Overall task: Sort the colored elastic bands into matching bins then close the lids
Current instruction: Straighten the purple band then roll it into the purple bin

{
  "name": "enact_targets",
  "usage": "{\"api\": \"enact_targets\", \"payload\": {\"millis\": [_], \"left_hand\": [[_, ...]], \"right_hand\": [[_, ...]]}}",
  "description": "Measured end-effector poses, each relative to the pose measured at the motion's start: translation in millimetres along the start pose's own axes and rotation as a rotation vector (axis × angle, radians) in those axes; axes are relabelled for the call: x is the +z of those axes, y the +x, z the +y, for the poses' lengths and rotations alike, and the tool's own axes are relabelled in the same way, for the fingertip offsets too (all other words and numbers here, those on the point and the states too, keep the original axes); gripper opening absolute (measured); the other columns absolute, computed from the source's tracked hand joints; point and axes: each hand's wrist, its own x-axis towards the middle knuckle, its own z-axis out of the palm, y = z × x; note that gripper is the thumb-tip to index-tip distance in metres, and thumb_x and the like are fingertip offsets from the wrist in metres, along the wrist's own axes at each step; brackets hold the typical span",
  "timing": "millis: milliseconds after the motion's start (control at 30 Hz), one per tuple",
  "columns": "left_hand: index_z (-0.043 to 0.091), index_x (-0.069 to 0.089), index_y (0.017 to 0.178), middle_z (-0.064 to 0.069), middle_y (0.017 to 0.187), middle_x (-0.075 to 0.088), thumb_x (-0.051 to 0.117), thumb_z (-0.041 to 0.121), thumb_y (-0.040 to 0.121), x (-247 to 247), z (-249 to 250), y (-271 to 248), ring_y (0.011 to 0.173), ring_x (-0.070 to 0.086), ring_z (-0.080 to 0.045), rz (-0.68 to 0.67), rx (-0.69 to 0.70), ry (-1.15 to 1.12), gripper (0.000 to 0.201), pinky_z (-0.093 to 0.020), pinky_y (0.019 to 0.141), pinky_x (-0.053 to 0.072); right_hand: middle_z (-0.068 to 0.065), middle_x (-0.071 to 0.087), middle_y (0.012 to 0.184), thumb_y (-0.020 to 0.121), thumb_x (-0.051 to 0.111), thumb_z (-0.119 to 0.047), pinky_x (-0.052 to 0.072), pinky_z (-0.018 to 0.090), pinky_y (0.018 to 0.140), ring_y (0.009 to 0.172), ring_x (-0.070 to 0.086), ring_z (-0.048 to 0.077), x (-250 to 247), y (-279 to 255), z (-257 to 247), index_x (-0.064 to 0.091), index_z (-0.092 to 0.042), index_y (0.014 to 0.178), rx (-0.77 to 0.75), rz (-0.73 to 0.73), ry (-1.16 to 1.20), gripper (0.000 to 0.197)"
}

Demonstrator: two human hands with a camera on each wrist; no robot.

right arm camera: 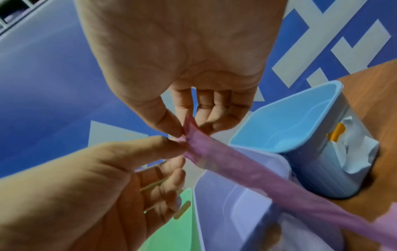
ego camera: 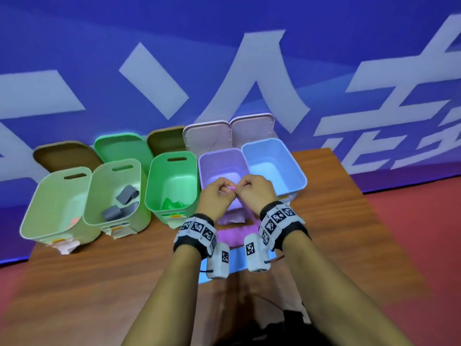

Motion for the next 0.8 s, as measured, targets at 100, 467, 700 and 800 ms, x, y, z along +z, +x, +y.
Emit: {"api": "enact_targets", "payload": {"millis": [100,467,700,800], "left_hand": [[0.031,0.062,0.080,0.003,0.086,0.067,0.069,0.010,0.084,3,26,3,0.065,0.057,-0.006,0.053,0.069,-0.018,0.022,-0.020,0.072,0.046],[0.014,0.066,0.091,0.000,0.087,0.070,0.067,0.008,0.088,-34,69,23,0.084,0.064,-0.014,0.141,0.206,-0.035,0.007,-0.024,0.083,0.051],[0.015,0.063,0.085,0.001,0.078,0.064,0.064,0.000,0.088,-35,81,34,0.076,0.060,-0.011,0.173,0.230,-0.196,0.015,-0.017,0.074,0.050],[0.011,0.063,0.087,0.004,0.080,0.064,0.063,-0.002,0.088,-37,88,38,0.074,0.059,-0.006,0.162,0.270,-0.224,0.013,-0.017,0.075,0.049]], "right_hand": [[-0.006,0.066,0.076,0.085,0.062,-0.014,0.043,0.024,0.070,0.081,0.060,0.017,-20,-1,-4,0.068,-0.021,0.073,-0.076,0.085,0.087,0.015],[-0.004,0.073,0.085,0.086,0.069,-0.018,0.052,0.022,0.077,0.085,0.066,0.012,-36,13,-36,0.074,-0.020,0.089,-0.243,0.174,0.314,0.006],[-0.001,0.071,0.086,0.084,0.071,-0.007,0.058,0.034,0.087,0.083,0.065,0.013,-48,25,-43,0.070,-0.021,0.085,-0.282,0.140,0.535,0.014],[-0.001,0.071,0.085,0.088,0.067,-0.007,0.057,0.040,0.090,0.087,0.067,0.018,-52,32,-45,0.070,-0.021,0.083,-0.310,0.162,0.558,0.015]]}}
